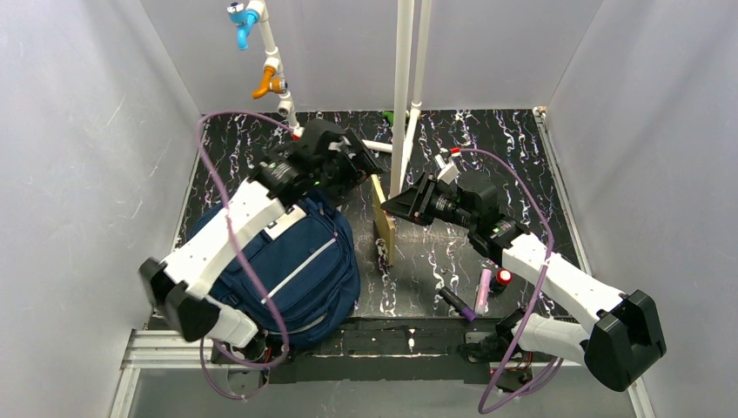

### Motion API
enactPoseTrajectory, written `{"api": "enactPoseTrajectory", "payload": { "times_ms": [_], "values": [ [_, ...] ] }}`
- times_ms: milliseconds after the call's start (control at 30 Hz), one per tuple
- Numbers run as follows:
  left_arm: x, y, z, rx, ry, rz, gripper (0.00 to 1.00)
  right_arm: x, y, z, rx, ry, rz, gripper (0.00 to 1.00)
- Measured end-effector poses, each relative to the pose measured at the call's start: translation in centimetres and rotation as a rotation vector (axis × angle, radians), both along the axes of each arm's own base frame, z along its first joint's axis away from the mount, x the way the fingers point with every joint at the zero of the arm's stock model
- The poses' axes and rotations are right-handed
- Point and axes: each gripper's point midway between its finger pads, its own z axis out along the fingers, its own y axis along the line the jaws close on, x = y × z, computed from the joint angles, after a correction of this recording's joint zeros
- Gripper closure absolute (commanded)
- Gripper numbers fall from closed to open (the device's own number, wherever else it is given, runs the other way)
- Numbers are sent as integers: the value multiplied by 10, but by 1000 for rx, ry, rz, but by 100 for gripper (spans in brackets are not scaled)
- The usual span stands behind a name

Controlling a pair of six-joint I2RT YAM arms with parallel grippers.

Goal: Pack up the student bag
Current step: Pick up the book from the center of the board.

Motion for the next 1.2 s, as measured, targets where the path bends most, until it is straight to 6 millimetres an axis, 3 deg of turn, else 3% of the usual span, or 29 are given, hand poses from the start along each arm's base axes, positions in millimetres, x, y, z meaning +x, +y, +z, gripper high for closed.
{"api": "enactPoseTrajectory", "payload": {
  "times_ms": [100,200,333,433,533,633,800,900,1033,1100,1200],
  "values": [
    [9,-8,-42,113,115,3,12,-1,1,0,0,-1,3,54],
    [5,-6,-81,226,210,8,14,-2,2,0,0,-2,5,54],
    [0,-4,-104,334,249,5,15,-4,4,0,-2,-6,11,55],
    [1,-4,-106,407,220,-13,17,-9,8,0,-6,-13,22,55],
    [3,-3,-105,463,184,-28,28,-14,13,-1,-13,-22,34,54],
    [0,1,-107,512,168,-37,56,-21,18,-2,-22,-37,52,46],
    [-5,7,-117,562,157,-66,97,-33,28,5,-43,-79,101,18],
    [-5,6,-114,532,123,-85,100,-40,23,-11,-131,-82,125,3],
    [-15,21,-110,538,105,-120,100,-47,7,-37,-269,-85,153,2],
    [-21,28,-103,534,81,-160,100,-49,-1,-35,-317,-121,166,2],
    [-33,33,-76,454,-18,-267,100,-47,-13,-11,-379,-234,163,2]
  ]
}}
